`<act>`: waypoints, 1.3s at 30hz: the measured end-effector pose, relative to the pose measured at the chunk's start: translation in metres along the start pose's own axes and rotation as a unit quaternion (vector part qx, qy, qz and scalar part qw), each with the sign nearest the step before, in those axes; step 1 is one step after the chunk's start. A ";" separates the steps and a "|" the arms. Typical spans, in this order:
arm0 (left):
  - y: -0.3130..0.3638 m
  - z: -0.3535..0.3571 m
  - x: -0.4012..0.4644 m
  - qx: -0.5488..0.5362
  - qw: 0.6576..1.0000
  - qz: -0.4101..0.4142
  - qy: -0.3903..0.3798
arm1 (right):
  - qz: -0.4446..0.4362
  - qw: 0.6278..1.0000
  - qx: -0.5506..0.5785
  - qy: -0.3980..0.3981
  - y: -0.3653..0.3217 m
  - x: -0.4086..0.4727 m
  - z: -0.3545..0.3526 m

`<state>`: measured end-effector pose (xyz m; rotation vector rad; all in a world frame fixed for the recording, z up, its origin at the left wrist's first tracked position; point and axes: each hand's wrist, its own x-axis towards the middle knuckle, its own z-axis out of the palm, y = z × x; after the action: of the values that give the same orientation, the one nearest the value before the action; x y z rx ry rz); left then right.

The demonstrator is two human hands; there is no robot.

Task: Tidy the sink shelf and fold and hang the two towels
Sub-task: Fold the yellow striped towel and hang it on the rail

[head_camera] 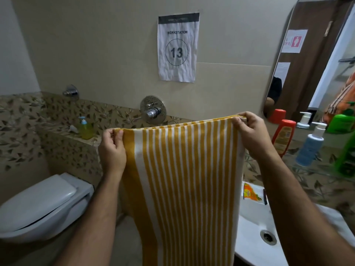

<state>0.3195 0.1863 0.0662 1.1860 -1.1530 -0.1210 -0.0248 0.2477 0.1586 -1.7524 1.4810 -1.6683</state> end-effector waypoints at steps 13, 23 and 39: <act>0.042 -0.024 0.039 -0.327 0.886 -0.229 -0.234 | 0.099 0.947 0.292 -0.091 -0.035 0.009 -0.027; -0.043 0.009 -0.076 -0.378 0.663 -0.520 -0.384 | 0.218 0.942 0.254 0.002 -0.004 0.066 0.019; 0.055 0.041 0.004 -0.338 0.852 -0.292 -0.273 | 0.246 0.907 0.296 -0.172 0.068 0.023 -0.029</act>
<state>0.2647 0.1808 0.1082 0.8266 -1.0410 -1.3004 -0.0859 0.2127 0.1264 -1.1404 0.9946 -1.2710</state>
